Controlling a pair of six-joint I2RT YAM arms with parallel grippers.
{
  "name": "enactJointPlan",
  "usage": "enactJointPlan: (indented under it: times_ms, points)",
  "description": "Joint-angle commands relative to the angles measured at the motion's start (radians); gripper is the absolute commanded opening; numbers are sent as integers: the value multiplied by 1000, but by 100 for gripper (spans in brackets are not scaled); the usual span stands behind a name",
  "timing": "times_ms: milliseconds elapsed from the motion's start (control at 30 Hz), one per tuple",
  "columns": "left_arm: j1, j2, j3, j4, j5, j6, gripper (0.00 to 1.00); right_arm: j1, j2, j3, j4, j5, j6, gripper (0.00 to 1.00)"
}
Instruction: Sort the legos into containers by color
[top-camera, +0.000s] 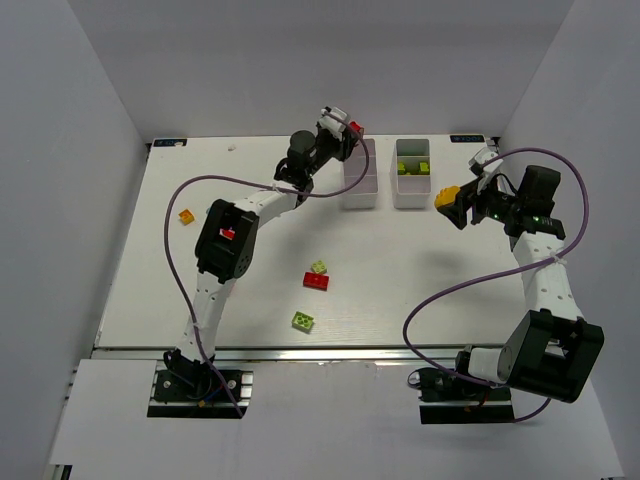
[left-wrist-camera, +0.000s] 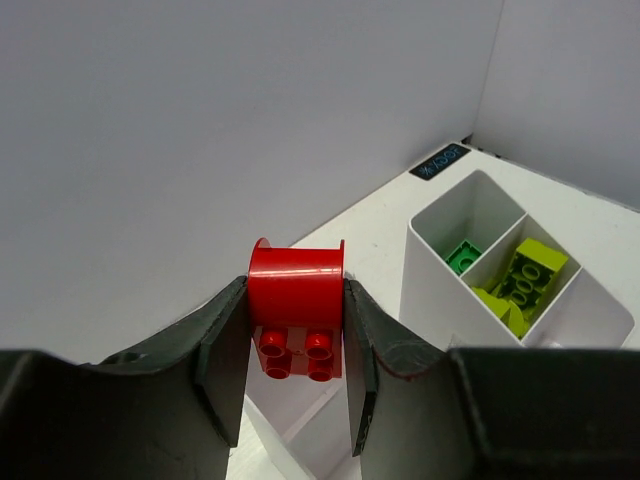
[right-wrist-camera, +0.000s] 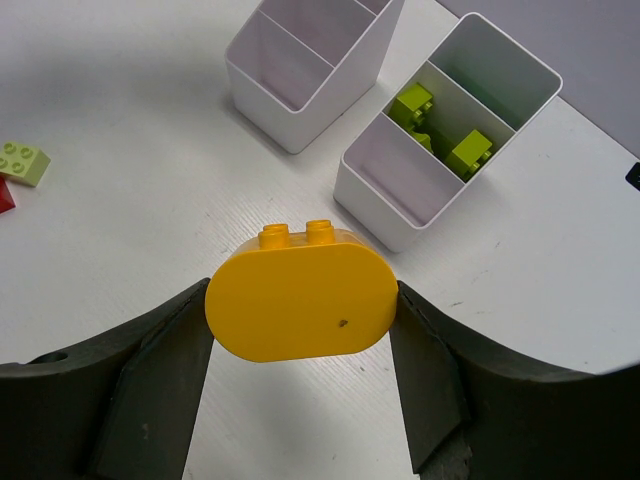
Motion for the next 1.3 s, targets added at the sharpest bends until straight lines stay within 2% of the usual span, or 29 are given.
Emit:
enactJointPlan:
  times_ms: [0,167,400,433,633,1267]
  points:
    - [2,6,31,16,22,-25,6,-3,-14,-2,24,-14,-5,0]
    - [4,28,47,9,26,-36,8,-3,-12,-2,25,-15,-4,0]
    - [5,48,65,-27,21,-28,25,-3,-15,-2,27,-14,-2,0]
    - [5,51,64,-28,19,-27,32,-3,-17,-2,27,-14,-1,0]
    - [5,59,71,-34,7,-27,43,-3,-17,-2,27,-15,-1,0]
    - [5,89,127,-94,-31,-7,57,-3,-18,4,30,-18,4,0]
